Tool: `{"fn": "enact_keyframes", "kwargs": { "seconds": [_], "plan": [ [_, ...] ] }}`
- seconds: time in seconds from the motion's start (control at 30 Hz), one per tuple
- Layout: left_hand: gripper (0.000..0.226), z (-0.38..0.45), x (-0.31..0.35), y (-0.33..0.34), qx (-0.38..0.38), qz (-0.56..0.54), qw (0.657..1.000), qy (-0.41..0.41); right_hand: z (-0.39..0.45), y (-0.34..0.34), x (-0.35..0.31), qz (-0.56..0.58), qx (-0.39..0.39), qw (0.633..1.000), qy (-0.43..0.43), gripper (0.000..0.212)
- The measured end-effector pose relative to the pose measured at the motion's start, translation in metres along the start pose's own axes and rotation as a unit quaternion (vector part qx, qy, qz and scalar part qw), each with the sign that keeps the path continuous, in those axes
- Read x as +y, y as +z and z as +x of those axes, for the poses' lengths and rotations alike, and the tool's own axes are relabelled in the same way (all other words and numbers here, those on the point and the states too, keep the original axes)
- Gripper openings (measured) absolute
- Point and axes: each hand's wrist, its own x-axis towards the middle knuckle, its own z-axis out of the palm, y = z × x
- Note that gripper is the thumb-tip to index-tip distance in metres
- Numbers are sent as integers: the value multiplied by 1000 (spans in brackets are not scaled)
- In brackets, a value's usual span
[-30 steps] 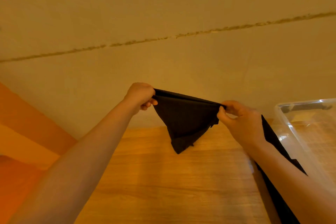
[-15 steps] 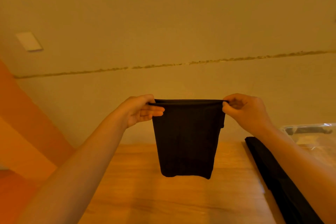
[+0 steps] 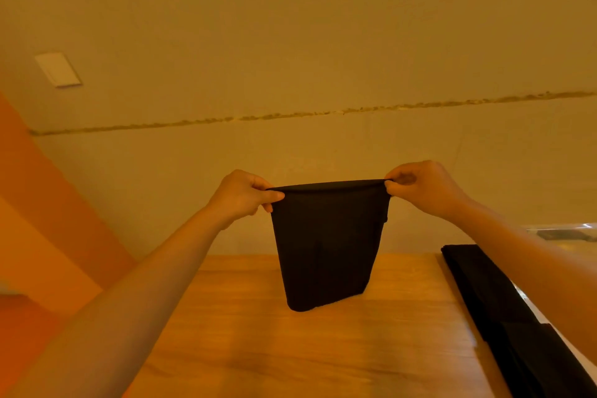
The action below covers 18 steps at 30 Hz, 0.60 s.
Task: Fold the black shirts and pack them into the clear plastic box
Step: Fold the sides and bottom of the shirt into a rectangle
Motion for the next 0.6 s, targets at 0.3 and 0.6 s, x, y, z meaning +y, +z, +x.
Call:
{"fn": "enact_keyframes", "kwargs": {
  "seconds": [0.3,0.6],
  "plan": [
    [26,66,18,1,148,176,968,102,65,-7,-5,-100,40,993,-48,20],
    [13,23,-71,34,172,212,883,382,-4,22,39,-95,58,984,-140,23]
  ]
}}
